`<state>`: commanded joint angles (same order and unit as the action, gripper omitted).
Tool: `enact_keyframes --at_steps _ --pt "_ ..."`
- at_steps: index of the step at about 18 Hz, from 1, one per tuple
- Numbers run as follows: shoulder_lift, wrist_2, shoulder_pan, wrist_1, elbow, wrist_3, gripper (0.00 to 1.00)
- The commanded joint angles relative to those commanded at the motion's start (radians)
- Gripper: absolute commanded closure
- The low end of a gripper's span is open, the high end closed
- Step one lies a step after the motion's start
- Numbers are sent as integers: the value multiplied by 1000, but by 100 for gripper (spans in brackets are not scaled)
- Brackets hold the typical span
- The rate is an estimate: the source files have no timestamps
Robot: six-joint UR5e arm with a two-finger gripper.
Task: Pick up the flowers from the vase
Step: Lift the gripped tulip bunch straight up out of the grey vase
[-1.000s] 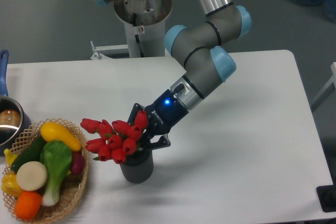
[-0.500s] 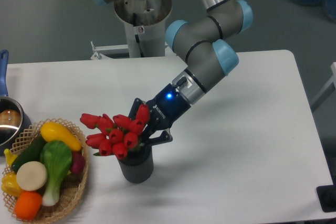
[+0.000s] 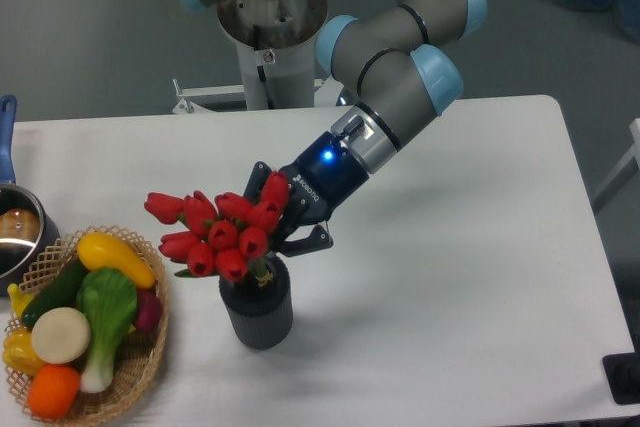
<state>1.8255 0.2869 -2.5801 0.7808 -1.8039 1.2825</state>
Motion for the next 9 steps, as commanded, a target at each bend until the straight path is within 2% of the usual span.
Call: enact_keyframes --at_steps 9 --pt "-51 -2 -5 0 24 -86 70"
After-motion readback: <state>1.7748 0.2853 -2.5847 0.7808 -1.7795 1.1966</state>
